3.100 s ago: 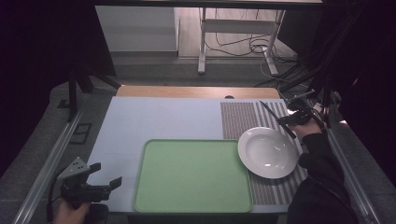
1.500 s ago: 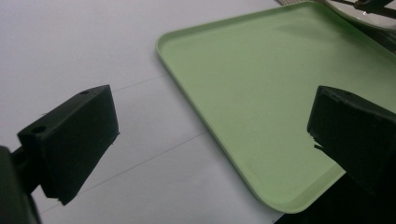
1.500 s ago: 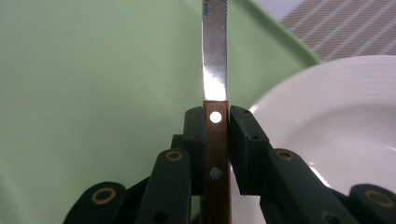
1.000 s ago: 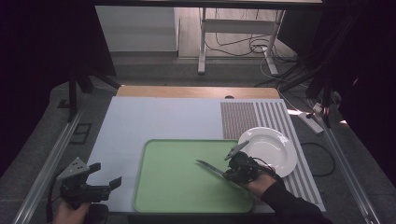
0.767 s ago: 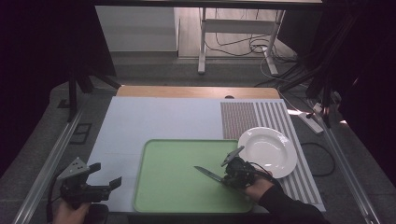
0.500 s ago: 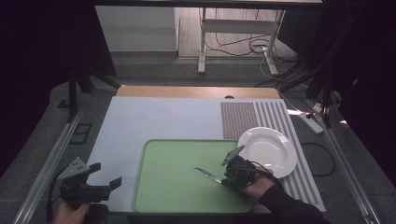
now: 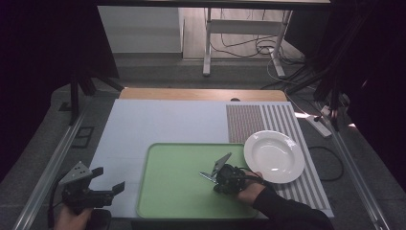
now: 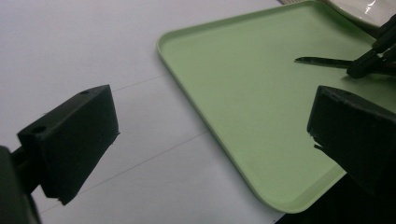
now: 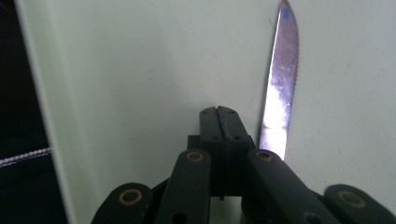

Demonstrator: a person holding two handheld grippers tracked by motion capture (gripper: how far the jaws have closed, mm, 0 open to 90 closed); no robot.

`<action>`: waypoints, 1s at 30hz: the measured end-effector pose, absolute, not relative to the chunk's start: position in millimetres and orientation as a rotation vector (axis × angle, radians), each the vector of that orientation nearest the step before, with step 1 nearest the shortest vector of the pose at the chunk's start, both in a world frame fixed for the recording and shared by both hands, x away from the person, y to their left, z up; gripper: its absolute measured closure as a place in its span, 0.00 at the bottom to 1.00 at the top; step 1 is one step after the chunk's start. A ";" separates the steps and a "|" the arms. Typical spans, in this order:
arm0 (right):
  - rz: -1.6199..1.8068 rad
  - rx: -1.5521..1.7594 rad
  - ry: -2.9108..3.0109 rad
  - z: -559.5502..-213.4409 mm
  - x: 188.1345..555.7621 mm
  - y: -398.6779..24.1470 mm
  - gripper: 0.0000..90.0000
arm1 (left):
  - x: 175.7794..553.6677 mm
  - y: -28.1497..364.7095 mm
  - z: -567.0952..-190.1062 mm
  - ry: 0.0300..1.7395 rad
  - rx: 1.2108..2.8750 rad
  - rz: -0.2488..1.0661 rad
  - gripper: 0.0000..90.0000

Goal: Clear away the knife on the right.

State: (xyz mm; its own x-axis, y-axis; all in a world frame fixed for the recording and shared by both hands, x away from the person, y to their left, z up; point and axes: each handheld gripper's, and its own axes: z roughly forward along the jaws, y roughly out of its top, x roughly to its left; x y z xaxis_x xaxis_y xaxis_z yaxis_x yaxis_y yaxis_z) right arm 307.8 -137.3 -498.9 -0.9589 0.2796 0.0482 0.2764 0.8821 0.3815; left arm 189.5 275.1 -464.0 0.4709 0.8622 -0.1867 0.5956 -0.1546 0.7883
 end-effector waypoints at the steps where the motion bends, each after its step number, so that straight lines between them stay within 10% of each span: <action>1: 0.614 0.449 3.040 -498.9 307.8 -137.3 1.00 | 189.5 275.1 -464.0 1.224 1.858 0.390 0.02; 30: 0.539 0.793 2.948 -494.2 342.8 -195.7 1.00 | 189.1 275.6 -463.9 1.224 1.851 0.390 0.02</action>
State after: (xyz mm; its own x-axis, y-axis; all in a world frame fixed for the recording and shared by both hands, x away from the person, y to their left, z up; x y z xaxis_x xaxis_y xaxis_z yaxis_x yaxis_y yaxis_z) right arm 342.8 -195.7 -494.2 -0.8682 0.4937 0.0489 0.4791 0.8088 0.3411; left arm 189.1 275.6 -463.9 0.4700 0.8621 -0.1896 0.5935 -0.1496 0.7908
